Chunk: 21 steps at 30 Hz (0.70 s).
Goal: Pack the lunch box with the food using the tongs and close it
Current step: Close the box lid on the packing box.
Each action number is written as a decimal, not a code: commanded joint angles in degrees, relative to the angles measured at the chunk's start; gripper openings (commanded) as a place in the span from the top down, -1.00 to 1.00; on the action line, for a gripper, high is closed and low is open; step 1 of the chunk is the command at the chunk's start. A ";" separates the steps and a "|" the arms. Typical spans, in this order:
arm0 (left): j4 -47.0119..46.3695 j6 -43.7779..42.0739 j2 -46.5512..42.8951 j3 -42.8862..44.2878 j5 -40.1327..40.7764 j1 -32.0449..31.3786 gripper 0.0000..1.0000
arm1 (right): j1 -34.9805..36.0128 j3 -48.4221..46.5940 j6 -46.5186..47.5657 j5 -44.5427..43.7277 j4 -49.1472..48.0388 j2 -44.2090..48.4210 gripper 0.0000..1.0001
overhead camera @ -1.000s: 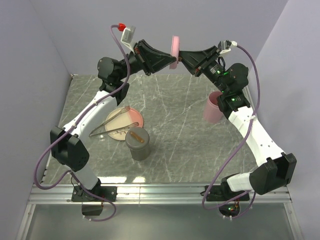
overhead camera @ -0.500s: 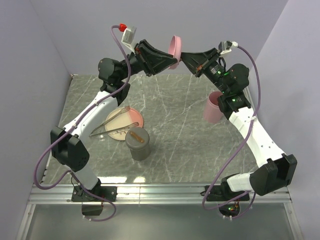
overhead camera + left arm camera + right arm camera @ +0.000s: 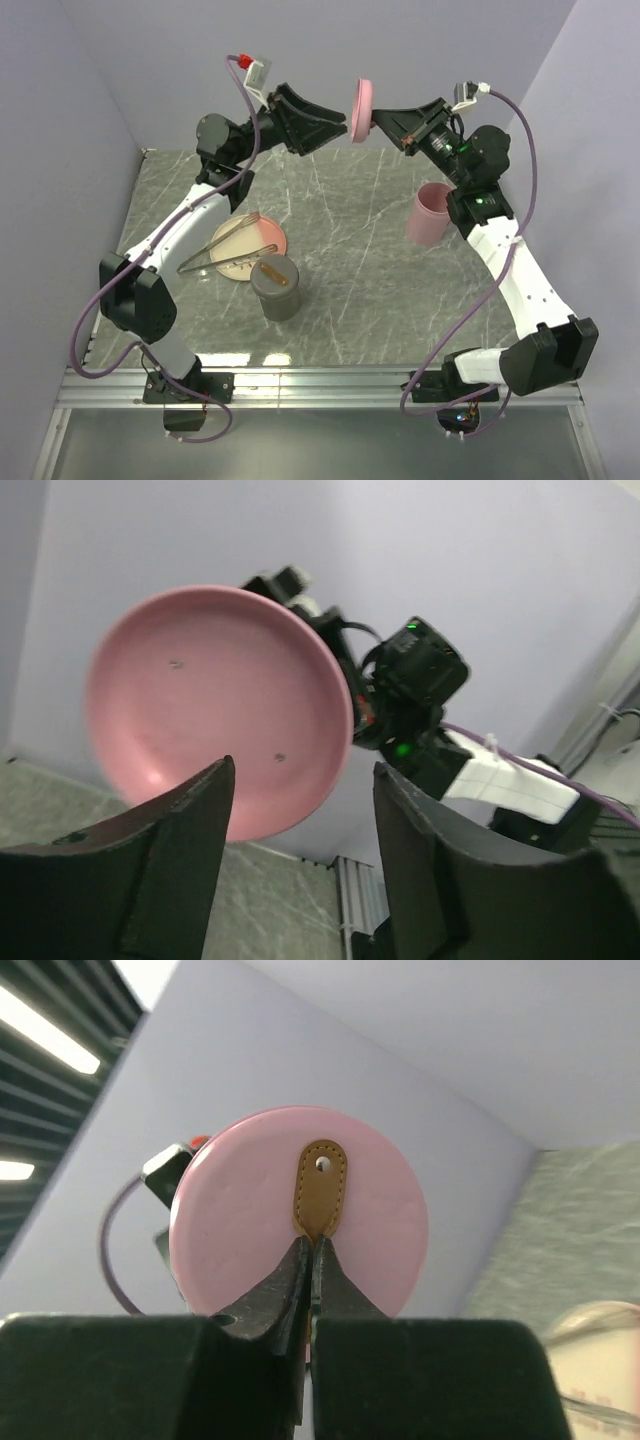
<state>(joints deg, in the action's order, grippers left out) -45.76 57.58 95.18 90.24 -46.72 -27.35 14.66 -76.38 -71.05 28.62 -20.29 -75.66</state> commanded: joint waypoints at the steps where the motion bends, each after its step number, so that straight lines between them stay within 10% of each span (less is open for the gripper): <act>1: 7.24 -3.69 -4.38 -0.50 -0.04 3.79 -0.29 | -2.26 -1.41 11.17 1.08 5.59 4.11 1.00; 9: 45.50 -32.76 -9.13 5.11 0.84 9.16 -0.98 | -8.58 -0.35 42.06 0.14 26.13 10.52 1.00; 21: 67.20 -53.97 -12.20 6.89 5.50 9.51 -0.99 | -14.39 -5.09 78.15 -13.77 51.56 7.38 1.00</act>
<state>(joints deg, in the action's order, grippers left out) 15.68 10.00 85.19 96.03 -43.07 -17.82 1.17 -78.15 -4.71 18.55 23.20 -66.17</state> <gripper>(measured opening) 0.994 0.015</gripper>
